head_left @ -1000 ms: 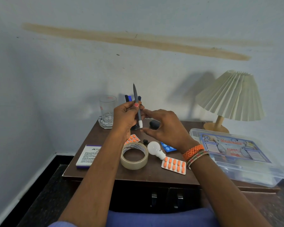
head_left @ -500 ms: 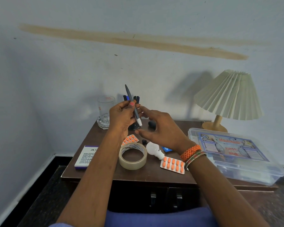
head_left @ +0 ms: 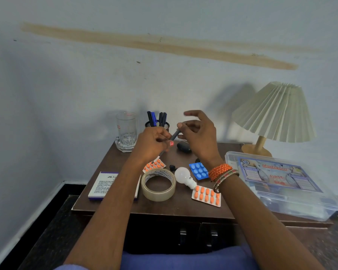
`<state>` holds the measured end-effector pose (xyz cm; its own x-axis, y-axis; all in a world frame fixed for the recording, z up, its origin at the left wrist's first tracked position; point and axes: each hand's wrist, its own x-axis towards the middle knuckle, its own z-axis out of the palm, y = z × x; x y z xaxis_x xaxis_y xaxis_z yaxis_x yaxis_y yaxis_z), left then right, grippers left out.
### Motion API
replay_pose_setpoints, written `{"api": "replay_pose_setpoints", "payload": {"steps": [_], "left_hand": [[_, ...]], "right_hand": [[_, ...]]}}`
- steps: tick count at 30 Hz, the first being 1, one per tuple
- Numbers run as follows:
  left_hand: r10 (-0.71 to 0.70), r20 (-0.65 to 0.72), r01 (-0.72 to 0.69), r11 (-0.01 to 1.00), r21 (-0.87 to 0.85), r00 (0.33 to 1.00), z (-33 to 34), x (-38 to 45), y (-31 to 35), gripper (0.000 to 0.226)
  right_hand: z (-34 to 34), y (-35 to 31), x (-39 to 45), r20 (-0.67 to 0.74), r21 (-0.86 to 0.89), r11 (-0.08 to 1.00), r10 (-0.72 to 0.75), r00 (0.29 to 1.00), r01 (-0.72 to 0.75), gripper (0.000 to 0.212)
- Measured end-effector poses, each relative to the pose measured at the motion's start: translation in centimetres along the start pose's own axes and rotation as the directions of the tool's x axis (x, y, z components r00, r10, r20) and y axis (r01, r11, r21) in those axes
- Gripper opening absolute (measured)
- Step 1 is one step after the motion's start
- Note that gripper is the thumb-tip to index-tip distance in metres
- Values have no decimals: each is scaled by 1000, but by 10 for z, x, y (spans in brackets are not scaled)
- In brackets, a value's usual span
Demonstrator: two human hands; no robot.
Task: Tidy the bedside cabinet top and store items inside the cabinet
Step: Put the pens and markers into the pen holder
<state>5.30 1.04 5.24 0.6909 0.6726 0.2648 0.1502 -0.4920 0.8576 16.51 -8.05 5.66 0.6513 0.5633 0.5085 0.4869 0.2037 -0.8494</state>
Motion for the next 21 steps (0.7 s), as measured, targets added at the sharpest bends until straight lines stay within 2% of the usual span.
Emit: {"api": "replay_pose_setpoints", "payload": {"steps": [2,4,7,11,14,21], "left_hand": [[20,-52,-21,1000,-19,998,1,2,-1,14],[23,-146,-29,999,-40,989,-2,5,-4,26],[6,-288,-14,1000,-23,958,-12,11,-12,31],[-14,-349,43,996,74,937,-20,18,-32,30],[-5,-329,52,990,134,944,-21,21,-42,29],[59,-279,12,969,248,958,-23,21,-54,24]], "right_hand": [[4,-4,11,-1,1,1000,-30,1000,30,11],[6,-13,26,-50,89,996,-22,999,26,13],[9,-25,55,-239,190,980,-9,971,56,23],[23,-16,80,-436,148,985,-19,900,92,24],[35,6,82,-431,106,992,-18,902,70,24],[43,42,82,-275,-87,996,-52,960,29,11]]}}
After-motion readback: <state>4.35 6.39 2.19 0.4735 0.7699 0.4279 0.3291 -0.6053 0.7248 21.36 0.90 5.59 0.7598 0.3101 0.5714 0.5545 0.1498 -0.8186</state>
